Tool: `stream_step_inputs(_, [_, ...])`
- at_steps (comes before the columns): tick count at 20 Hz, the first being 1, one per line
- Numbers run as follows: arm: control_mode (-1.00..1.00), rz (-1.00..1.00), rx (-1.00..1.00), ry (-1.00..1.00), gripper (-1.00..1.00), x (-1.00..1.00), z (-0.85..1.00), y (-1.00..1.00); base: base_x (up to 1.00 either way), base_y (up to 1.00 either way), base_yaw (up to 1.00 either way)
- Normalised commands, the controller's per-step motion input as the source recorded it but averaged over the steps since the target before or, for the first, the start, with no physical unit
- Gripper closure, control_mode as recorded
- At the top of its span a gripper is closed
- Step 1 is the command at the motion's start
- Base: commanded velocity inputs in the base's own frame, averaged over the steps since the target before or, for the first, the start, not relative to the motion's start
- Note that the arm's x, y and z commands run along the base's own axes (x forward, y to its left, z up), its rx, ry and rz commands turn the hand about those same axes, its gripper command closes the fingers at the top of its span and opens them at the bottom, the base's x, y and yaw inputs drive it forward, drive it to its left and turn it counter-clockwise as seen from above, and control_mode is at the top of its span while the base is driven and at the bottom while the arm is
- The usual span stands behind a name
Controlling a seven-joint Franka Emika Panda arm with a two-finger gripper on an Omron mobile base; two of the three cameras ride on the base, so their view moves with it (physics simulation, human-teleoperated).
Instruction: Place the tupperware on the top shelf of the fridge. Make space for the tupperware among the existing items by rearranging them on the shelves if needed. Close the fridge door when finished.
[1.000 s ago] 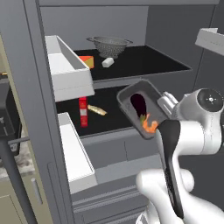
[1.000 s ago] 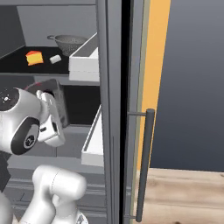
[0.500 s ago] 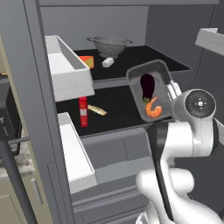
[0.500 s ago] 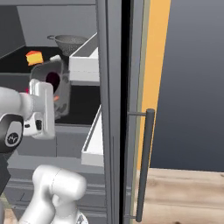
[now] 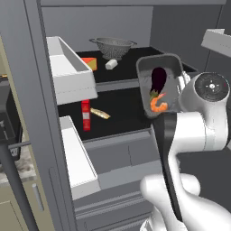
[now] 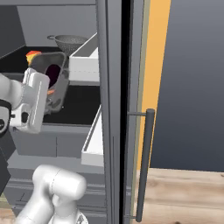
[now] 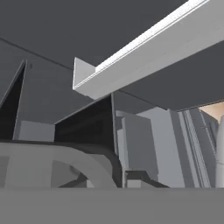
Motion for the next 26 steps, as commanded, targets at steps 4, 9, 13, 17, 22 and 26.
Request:
stream_step_inputs(4, [-1.00, -0.01, 0.14, 0.09, 1.00, -0.03, 0.19, 0.12, 0.00, 0.00, 0.00])
stream_step_inputs(9, [-1.00, -0.16, 0.14, 0.00, 1.00, 0.15, 0.24, -0.01, 0.00, 0.00, 0.00])
stream_step_inputs(13, [-1.00, -0.20, 0.09, 0.05, 1.00, 0.56, 0.10, -0.04, 0.00, 0.00, 0.00])
stream_step_inputs(17, [-1.00, -0.08, 0.06, 0.11, 1.00, 0.84, 0.02, -0.09, 0.00, 0.00, 0.00])
stream_step_inputs(22, [-1.00, -0.02, 0.04, 0.04, 1.00, 0.81, 0.00, -0.14, 0.00, 0.00, 0.00])
stream_step_inputs(26, [-1.00, -0.02, 0.00, 0.00, 1.00, 0.74, 0.00, -0.15, 0.00, 0.00, 0.00])
